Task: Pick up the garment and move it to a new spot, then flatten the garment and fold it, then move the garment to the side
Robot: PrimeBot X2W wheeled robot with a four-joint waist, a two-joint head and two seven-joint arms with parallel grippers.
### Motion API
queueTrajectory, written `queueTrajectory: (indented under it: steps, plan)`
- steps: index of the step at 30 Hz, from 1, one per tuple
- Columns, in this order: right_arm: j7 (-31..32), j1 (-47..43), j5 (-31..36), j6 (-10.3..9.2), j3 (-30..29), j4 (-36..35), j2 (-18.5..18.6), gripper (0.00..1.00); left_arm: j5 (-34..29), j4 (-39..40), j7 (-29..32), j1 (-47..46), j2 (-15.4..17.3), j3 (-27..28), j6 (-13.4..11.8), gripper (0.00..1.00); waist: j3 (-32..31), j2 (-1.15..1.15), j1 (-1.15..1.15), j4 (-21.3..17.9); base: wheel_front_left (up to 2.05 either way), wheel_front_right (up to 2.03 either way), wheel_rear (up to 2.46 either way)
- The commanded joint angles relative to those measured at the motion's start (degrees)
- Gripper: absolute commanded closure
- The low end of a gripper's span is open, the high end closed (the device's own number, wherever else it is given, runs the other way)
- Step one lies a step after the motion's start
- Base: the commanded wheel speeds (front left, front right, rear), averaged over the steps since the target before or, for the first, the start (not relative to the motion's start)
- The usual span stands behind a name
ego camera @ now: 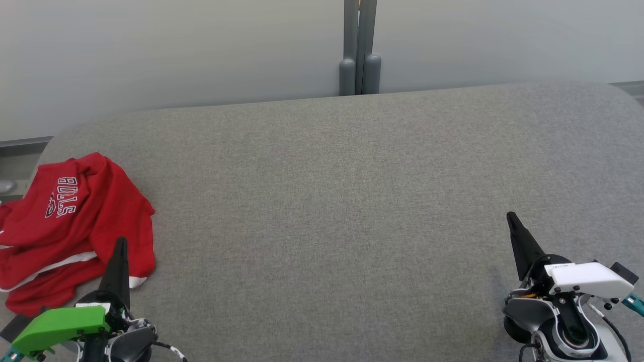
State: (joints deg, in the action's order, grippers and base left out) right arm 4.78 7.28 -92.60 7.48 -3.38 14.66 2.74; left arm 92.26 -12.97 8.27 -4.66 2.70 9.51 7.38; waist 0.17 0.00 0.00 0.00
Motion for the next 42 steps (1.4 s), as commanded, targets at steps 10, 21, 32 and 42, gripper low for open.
queueTrajectory:
  steps: [10,21,32,42]
  plan:
    - [0.21,-0.7,-0.24,0.02,-0.16,-0.21,0.27,1.0,0.04,0.26,0.16,-0.66,0.35,0.24,0.31,1.0,0.0,0.0,0.0,0.0,0.0,0.0,0.0]
    - [-0.25,-1.56,0.29,-0.02,0.49,2.04,-0.47,0.0,-0.35,-2.44,-0.55,1.64,-0.46,-0.53,-0.26,0.0,0.04,0.0,0.0,0.0,0.0,0.0,0.0]
    - [-3.64,-1.37,5.7,-0.02,3.44,0.89,1.27,0.0,-8.63,-2.28,-4.28,1.68,0.0,-1.53,-0.19,0.0,0.17,0.0,0.0,0.04,0.0,0.0,0.0]
    - [-5.73,-1.34,15.63,-0.01,3.13,0.45,1.23,0.0,-19.25,-2.08,-6.73,1.9,0.06,-2.4,-0.14,0.0,0.31,0.0,0.0,0.07,0.0,0.0,0.0]
